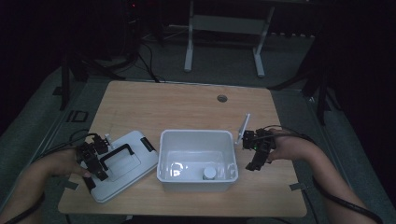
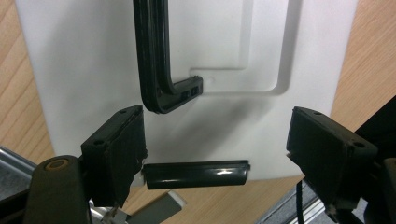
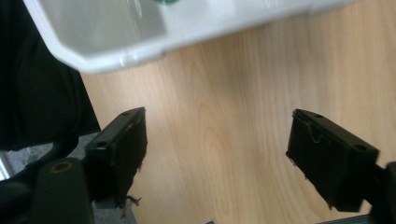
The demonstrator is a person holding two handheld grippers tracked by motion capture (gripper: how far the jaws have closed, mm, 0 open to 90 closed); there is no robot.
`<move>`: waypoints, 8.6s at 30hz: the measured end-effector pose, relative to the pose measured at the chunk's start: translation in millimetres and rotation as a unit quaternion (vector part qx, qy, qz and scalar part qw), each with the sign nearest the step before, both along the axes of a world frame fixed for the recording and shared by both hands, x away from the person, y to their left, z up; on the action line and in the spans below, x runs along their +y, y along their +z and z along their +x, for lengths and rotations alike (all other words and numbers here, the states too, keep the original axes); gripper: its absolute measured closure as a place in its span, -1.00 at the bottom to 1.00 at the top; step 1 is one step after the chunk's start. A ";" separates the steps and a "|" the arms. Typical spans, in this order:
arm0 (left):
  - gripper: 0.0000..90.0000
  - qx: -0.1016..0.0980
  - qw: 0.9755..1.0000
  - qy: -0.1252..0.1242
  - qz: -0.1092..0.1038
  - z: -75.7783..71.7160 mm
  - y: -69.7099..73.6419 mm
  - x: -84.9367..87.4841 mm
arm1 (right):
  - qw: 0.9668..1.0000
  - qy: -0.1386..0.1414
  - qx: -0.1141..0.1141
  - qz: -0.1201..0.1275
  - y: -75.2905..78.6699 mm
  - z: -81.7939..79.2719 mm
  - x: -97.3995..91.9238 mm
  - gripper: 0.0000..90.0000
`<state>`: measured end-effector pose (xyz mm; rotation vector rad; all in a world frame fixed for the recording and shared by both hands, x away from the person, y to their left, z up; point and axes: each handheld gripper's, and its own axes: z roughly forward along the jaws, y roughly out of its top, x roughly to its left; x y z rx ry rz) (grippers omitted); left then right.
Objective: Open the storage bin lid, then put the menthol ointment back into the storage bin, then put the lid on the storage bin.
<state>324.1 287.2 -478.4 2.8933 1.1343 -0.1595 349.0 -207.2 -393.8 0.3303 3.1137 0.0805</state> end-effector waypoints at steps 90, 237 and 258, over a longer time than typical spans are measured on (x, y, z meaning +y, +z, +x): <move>0.86 -0.031 0.999 -0.038 0.023 4.0 49.6 -12.6 | 0.995 -0.089 0.018 -0.032 -73.7 -1.9 -71.5 -0.66; -0.95 -0.111 0.963 -0.241 -0.034 42.0 114.6 -230.6 | 0.997 -0.068 0.026 -0.034 -80.9 -4.9 -61.7 -0.66; -0.97 -0.170 0.958 -0.205 -0.106 15.5 105.4 -158.2 | 0.996 -0.079 0.024 -0.029 -79.3 -5.7 -67.2 -0.66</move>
